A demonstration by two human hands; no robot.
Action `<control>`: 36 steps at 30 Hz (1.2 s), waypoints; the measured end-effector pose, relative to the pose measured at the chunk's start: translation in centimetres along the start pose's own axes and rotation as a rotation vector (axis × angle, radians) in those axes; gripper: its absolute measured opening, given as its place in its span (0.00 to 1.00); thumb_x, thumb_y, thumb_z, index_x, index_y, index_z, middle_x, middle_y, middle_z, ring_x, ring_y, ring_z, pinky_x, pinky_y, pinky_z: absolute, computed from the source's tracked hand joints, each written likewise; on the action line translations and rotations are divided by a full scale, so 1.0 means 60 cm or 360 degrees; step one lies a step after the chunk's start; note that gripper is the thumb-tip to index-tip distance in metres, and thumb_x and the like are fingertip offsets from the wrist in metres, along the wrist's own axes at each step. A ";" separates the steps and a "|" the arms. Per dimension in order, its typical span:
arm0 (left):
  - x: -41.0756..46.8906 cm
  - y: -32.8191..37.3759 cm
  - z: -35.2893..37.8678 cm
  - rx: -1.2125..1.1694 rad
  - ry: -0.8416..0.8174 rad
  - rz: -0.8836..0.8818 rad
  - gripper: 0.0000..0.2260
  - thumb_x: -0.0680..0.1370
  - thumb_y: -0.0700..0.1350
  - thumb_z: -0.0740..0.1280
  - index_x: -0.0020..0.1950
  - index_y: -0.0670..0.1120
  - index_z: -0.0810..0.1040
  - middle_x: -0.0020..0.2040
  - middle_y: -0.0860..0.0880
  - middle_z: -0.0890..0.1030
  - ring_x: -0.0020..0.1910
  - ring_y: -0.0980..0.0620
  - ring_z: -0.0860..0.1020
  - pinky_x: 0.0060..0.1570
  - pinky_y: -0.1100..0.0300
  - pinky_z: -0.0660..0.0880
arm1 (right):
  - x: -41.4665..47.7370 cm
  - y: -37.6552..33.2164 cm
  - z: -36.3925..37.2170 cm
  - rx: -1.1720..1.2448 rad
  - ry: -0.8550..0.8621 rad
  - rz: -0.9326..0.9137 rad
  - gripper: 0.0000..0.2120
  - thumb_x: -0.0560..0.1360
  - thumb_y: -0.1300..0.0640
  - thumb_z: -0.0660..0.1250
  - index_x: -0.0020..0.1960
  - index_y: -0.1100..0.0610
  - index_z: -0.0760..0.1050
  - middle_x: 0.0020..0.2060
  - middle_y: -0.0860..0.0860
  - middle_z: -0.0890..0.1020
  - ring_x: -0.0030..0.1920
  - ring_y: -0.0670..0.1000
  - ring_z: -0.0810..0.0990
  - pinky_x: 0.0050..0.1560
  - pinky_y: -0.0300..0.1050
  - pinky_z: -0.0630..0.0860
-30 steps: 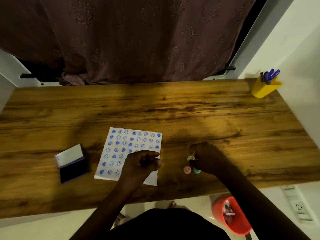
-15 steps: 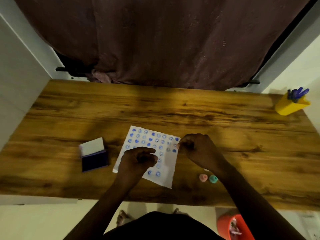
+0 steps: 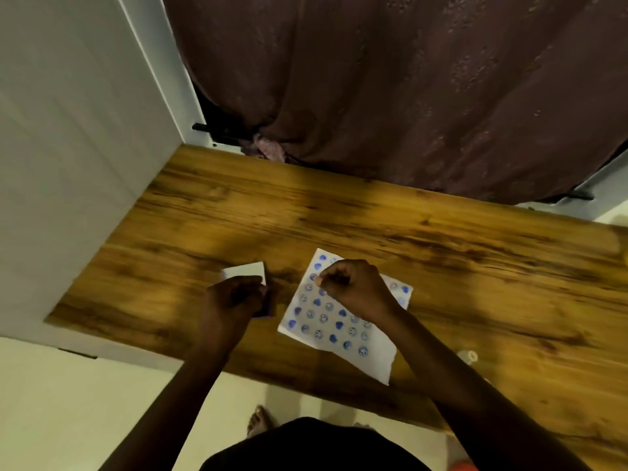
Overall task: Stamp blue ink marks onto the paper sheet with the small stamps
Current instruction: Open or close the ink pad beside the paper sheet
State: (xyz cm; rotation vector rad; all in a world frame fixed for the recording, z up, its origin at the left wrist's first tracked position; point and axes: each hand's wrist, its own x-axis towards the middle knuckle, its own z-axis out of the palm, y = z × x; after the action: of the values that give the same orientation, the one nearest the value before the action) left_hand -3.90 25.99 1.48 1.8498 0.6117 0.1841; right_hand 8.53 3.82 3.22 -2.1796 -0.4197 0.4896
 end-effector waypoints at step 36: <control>0.076 -0.109 -0.093 0.0069 -0.0100 -0.0127 0.17 0.82 0.38 0.66 0.70 0.46 0.78 0.53 0.54 0.83 0.51 0.57 0.82 0.39 0.73 0.78 | 0.092 -0.068 0.207 -0.0129 -0.0284 0.0316 0.18 0.80 0.57 0.63 0.69 0.53 0.77 0.61 0.55 0.83 0.56 0.56 0.83 0.56 0.52 0.82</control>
State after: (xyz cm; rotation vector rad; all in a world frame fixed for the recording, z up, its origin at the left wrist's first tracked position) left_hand -4.40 34.50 -3.24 1.8623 0.6490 0.0600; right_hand 6.85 17.03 -1.74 -2.2766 -0.3243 0.7932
